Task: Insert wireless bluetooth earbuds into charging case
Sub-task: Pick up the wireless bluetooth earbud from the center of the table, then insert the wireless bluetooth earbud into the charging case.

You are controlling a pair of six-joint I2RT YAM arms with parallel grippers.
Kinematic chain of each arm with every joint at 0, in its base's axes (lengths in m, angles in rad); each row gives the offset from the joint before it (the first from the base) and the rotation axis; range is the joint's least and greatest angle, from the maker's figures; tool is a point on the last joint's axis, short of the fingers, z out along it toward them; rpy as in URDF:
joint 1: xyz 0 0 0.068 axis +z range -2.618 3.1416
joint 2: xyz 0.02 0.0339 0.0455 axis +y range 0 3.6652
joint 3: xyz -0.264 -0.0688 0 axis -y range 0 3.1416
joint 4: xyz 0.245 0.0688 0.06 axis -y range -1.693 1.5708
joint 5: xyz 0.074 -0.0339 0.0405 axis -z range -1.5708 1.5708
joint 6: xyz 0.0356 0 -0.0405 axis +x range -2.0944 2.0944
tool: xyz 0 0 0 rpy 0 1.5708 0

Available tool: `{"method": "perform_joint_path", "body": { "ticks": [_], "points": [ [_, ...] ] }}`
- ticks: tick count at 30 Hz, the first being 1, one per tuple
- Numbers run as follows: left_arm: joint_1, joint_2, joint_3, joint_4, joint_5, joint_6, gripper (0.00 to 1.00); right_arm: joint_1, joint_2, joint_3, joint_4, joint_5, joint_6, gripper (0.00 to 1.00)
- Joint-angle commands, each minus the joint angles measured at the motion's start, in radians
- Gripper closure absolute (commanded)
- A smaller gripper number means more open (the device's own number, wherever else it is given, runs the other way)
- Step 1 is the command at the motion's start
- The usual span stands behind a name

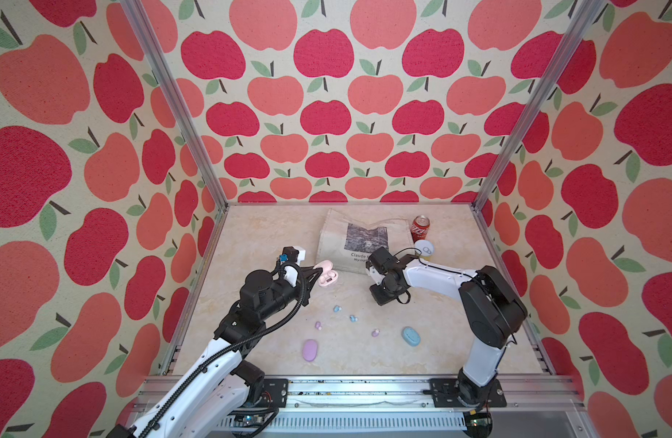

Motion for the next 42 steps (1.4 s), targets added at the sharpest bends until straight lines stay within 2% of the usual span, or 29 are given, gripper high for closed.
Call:
{"method": "perform_joint_path", "body": {
  "ticks": [1,6,11,15,25,32,42],
  "points": [
    [-0.006,0.016,-0.018,0.072,0.011,-0.001,1.0,-0.005,-0.008,0.027,-0.039,-0.009,0.015,0.91],
    [-0.019,0.099,-0.032,0.169,0.022,0.037,1.0,-0.053,-0.092,0.03,-0.02,-0.079,0.05,0.92],
    [-0.051,0.212,-0.018,0.23,0.071,0.118,1.0,-0.121,-0.218,0.011,0.029,-0.23,0.116,0.92],
    [-0.085,0.298,0.011,0.256,0.063,0.171,1.0,-0.155,-0.332,-0.01,0.089,-0.347,0.177,0.92],
    [-0.117,0.447,0.032,0.376,0.037,0.172,1.0,-0.161,-0.53,-0.036,0.222,-0.55,0.319,0.92],
    [-0.124,0.484,0.041,0.41,0.028,0.148,1.0,-0.131,-0.561,-0.05,0.281,-0.6,0.38,0.91],
    [-0.133,0.496,0.045,0.431,0.016,0.119,1.0,-0.056,-0.531,-0.066,0.4,-0.608,0.459,0.9]
  ]
}}
